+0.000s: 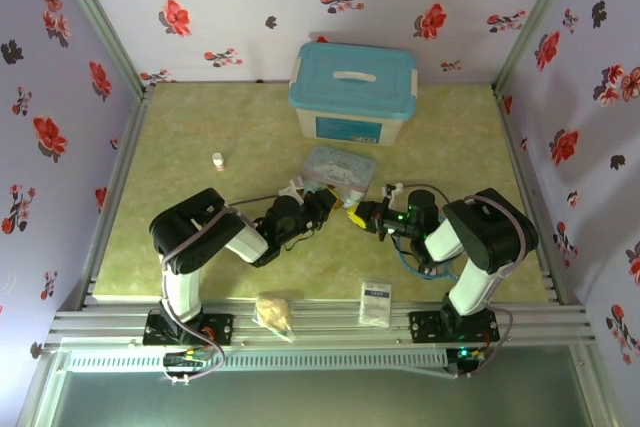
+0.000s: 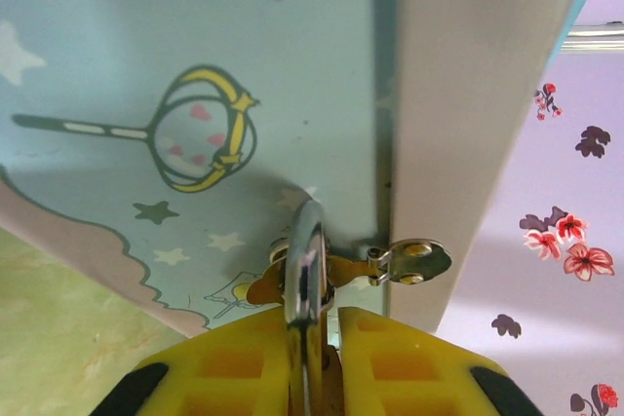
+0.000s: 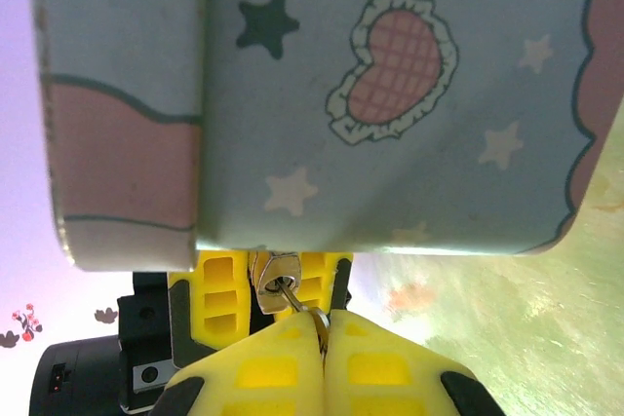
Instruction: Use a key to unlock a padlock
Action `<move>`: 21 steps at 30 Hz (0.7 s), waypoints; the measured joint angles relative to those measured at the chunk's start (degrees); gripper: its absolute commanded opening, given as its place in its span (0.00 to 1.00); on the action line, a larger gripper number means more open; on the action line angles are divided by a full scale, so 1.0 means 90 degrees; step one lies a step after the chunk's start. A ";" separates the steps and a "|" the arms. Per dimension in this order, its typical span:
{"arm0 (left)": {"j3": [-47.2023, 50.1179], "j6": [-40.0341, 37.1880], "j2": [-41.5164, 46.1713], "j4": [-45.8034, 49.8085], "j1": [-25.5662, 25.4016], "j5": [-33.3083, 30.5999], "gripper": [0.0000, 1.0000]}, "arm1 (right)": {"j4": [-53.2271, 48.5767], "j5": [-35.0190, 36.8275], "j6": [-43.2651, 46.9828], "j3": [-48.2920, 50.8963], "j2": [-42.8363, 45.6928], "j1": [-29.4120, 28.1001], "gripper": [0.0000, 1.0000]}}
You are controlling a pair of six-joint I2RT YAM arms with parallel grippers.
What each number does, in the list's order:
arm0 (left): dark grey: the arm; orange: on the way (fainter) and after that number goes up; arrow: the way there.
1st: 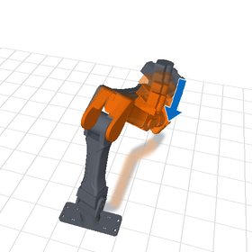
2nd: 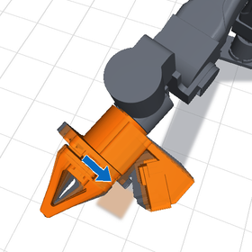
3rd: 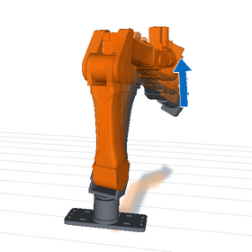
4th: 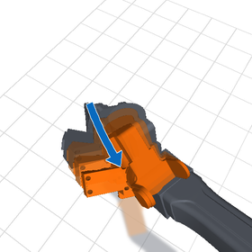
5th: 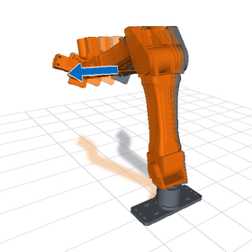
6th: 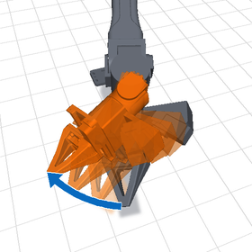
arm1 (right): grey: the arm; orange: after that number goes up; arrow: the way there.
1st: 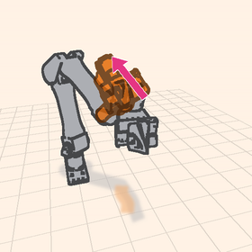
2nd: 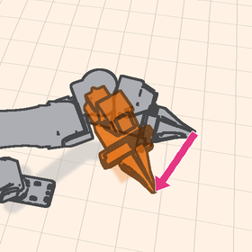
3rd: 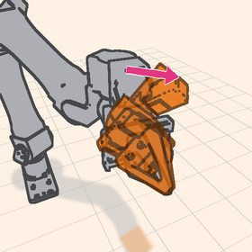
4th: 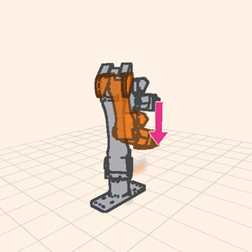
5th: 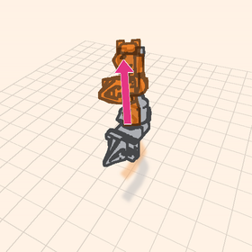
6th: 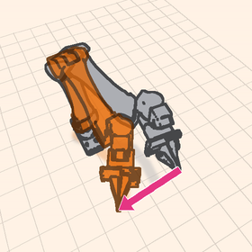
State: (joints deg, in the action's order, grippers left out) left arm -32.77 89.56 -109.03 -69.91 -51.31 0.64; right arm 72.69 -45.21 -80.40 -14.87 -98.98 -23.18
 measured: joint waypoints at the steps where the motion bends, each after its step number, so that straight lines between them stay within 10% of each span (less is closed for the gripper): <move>1: -0.0002 -0.0017 0.0000 0.0002 0.0007 -0.0002 0.00 | 0.0012 0.0083 -0.0022 0.0017 0.0002 -0.0046 0.00; 13: -0.0002 -0.0015 -0.0104 0.0078 0.0022 -0.0046 0.00 | -0.1362 0.2858 -0.0068 0.0323 0.1292 -0.1350 0.00; 21: -0.0053 0.0005 -0.0104 0.0066 0.0005 0.0005 0.00 | -0.1702 0.3101 -0.0170 0.0311 0.1569 -0.1399 0.00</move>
State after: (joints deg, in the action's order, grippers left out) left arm -33.26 89.60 -109.97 -69.32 -51.27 0.69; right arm 57.36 -17.30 -81.93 -12.08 -84.86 -35.77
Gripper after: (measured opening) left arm 0.142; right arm 0.064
